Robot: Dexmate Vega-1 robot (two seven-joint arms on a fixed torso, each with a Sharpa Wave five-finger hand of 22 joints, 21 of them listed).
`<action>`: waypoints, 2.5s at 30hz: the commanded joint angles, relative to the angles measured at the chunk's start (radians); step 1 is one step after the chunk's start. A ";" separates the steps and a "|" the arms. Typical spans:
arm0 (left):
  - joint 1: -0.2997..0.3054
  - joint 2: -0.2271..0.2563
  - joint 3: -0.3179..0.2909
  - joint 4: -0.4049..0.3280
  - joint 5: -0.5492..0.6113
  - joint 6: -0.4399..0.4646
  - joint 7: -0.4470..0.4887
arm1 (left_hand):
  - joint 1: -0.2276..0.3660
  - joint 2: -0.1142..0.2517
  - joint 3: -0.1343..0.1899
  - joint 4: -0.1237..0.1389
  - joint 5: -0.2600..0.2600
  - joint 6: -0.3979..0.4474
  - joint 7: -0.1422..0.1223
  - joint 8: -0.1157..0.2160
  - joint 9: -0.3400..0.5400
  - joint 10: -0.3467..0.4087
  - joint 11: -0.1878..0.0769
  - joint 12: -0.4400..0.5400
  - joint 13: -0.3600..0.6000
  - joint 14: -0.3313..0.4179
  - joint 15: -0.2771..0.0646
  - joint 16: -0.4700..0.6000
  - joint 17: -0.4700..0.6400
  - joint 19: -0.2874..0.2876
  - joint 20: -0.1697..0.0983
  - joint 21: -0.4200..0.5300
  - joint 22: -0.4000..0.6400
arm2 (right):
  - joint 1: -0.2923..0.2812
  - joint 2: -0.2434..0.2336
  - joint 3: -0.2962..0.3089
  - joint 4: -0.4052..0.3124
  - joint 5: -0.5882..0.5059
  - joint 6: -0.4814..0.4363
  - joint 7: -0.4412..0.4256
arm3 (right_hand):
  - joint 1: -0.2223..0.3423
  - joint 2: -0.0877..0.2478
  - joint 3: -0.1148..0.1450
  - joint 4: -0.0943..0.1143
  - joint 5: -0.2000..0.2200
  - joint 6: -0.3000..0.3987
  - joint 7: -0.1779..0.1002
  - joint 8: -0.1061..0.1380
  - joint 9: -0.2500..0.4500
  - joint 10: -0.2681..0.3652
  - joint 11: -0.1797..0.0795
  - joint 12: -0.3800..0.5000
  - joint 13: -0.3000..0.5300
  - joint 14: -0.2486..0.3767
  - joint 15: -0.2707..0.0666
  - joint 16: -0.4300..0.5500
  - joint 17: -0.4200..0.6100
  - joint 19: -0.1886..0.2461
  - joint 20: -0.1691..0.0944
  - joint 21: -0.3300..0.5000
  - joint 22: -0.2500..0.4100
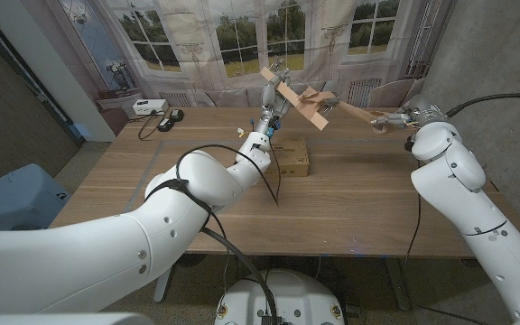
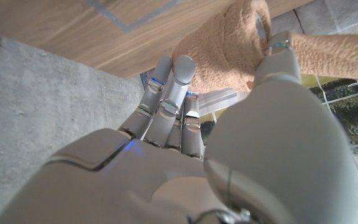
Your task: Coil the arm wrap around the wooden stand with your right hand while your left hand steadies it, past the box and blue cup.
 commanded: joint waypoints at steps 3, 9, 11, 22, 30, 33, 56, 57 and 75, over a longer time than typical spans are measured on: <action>0.020 -0.024 0.024 -0.022 -0.068 -0.033 0.065 | 0.010 0.015 0.076 0.081 -0.006 -0.010 -0.005 0.007 0.002 0.016 -0.019 0.121 0.134 -0.008 -0.003 -0.004 0.004 -0.005 -0.096 -0.004 -0.003 | -0.114 -0.065 0.052 0.025 0.340 0.073 -0.207 | 0.361 0.349 -0.002 -0.005 -0.002 0.280 -0.190 0.010 0.002 0.371 -0.203 -0.004 -0.009 0.013 -0.057 0.002 0.002 0.018 -0.089 0.012 0.002; 0.019 -0.023 0.061 -0.013 -0.084 -0.050 0.097 | 0.009 0.015 0.076 0.082 -0.006 -0.013 -0.007 0.007 -0.001 0.014 -0.021 0.121 0.134 -0.010 -0.003 -0.005 0.004 -0.006 -0.095 -0.004 -0.005 | -0.150 -0.095 0.028 0.062 0.439 0.163 -0.270 | 0.363 0.349 -0.002 -0.005 -0.006 0.279 -0.188 0.008 0.000 0.374 -0.197 -0.006 -0.012 0.018 -0.056 0.002 0.002 0.018 -0.087 0.013 0.001; 0.020 -0.022 0.082 -0.007 -0.103 -0.061 0.102 | 0.009 0.015 0.076 0.082 -0.006 -0.013 -0.007 0.007 -0.004 0.012 -0.021 0.120 0.134 -0.011 -0.003 -0.005 0.004 -0.007 -0.095 -0.001 -0.002 | -0.155 -0.100 0.021 0.072 0.467 0.189 -0.290 | 0.363 0.349 -0.002 -0.005 -0.008 0.278 -0.188 0.007 -0.001 0.373 -0.199 -0.005 -0.010 0.017 -0.056 0.001 0.002 0.017 -0.087 0.013 0.001; 0.036 -0.028 0.157 -0.003 -0.149 -0.154 0.153 | 0.008 0.016 0.075 0.084 -0.005 -0.016 -0.005 0.011 -0.004 0.011 -0.018 0.121 0.133 -0.014 -0.003 -0.007 0.004 -0.011 -0.096 -0.002 -0.004 | -0.145 -0.168 -0.060 0.087 0.559 0.268 -0.348 | 0.369 0.348 -0.001 -0.008 -0.013 0.285 -0.181 0.008 -0.004 0.384 -0.190 -0.009 -0.018 0.026 -0.056 0.002 0.002 0.025 -0.080 0.018 0.001; 0.072 -0.053 0.152 -0.050 -0.070 -0.213 0.273 | 0.007 0.016 0.075 0.085 -0.005 -0.018 -0.004 0.013 -0.004 0.009 -0.020 0.121 0.133 -0.016 -0.003 -0.008 0.004 -0.013 -0.095 -0.003 -0.007 | -0.107 -0.222 -0.138 0.036 0.567 0.217 -0.370 | 0.372 0.348 -0.001 -0.009 -0.016 0.287 -0.178 0.008 -0.006 0.393 -0.189 -0.008 -0.019 0.031 -0.056 0.003 0.002 0.033 -0.076 0.021 0.001; 0.080 -0.062 0.124 -0.069 -0.018 -0.208 0.301 | 0.007 0.016 0.075 0.085 -0.005 -0.019 -0.006 0.014 -0.005 0.009 -0.021 0.121 0.133 -0.015 -0.003 -0.008 0.004 -0.013 -0.095 -0.003 -0.008 | -0.076 -0.242 -0.178 0.014 0.566 0.171 -0.363 | 0.372 0.348 -0.001 -0.009 -0.017 0.286 -0.179 0.007 -0.007 0.393 -0.189 -0.009 -0.020 0.033 -0.056 0.003 0.002 0.030 -0.076 0.020 0.001; 0.101 -0.062 0.171 -0.070 0.060 -0.306 0.461 | 0.005 0.016 0.075 0.087 -0.003 -0.024 -0.004 0.021 -0.006 0.008 -0.020 0.121 0.133 -0.017 -0.004 -0.010 0.003 -0.014 -0.095 -0.001 -0.010 | 0.253 -0.321 -0.535 -0.123 0.514 -0.139 -0.194 | 0.377 0.346 -0.001 -0.011 -0.021 0.287 -0.174 0.006 -0.011 0.380 -0.186 -0.009 -0.002 0.023 -0.055 0.000 0.003 0.016 -0.086 0.017 0.001; 0.103 -0.062 0.177 -0.069 0.063 -0.314 0.471 | 0.005 0.016 0.075 0.087 -0.003 -0.025 -0.006 0.021 -0.007 0.008 -0.018 0.122 0.133 -0.017 -0.004 -0.010 0.003 -0.014 -0.095 -0.002 -0.012 | 0.262 -0.321 -0.546 -0.129 0.511 -0.152 -0.192 | 0.377 0.346 -0.001 -0.011 -0.021 0.288 -0.173 0.006 -0.011 0.383 -0.185 -0.010 -0.004 0.023 -0.056 0.000 0.003 0.017 -0.085 0.018 0.001; 0.123 -0.062 0.188 -0.072 0.177 -0.397 0.594 | 0.004 0.016 0.075 0.088 -0.002 -0.027 -0.003 0.027 -0.009 0.007 -0.017 0.122 0.133 -0.016 -0.004 -0.010 0.003 -0.015 -0.096 -0.001 -0.013 | 0.426 -0.311 -0.757 -0.243 0.478 -0.368 -0.242 | 0.386 0.346 -0.001 -0.013 -0.022 0.294 -0.164 0.007 -0.014 0.393 -0.177 -0.015 -0.010 0.029 -0.056 0.003 0.004 0.019 -0.084 0.020 0.001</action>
